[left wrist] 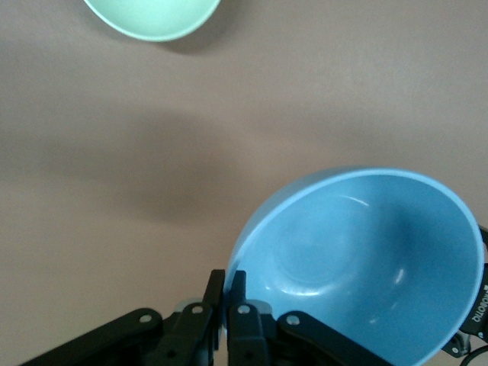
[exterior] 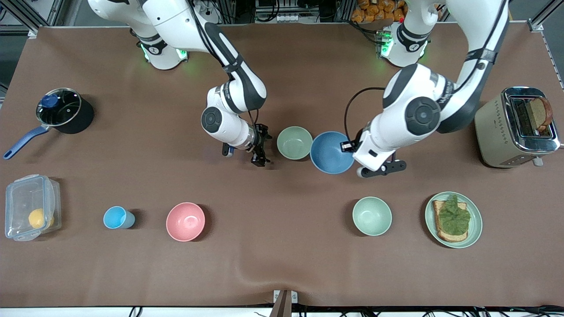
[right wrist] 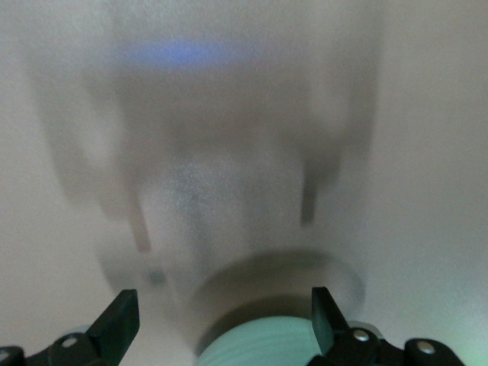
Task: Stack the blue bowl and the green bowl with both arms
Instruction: 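Set down the green bowl while the left gripper brings the blue bowl over it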
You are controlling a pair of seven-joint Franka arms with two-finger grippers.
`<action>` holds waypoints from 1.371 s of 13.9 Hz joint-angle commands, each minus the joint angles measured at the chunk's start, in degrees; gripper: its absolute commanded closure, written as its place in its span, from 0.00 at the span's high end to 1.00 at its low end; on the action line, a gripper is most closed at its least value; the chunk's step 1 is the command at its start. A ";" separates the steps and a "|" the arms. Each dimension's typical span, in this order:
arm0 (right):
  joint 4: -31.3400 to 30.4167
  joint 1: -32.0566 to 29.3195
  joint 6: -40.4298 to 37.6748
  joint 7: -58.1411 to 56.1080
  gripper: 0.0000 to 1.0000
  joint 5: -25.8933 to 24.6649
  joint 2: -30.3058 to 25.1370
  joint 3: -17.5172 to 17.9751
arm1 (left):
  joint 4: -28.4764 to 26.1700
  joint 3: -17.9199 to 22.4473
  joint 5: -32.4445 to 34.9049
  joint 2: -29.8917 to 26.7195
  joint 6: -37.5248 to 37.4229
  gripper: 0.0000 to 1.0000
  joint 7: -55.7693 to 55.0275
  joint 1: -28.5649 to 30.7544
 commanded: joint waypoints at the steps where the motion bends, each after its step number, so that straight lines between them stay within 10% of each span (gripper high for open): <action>1: 0.31 -0.17 0.47 -2.72 1.00 2.64 0.54 0.39 | -5.58 -0.02 -1.28 -1.50 5.33 0.00 -3.14 -1.73; 19: 0.13 -0.25 -0.06 -2.99 1.00 2.64 0.46 0.30 | -17.54 -0.81 -1.28 2.01 25.20 0.00 -14.40 -11.66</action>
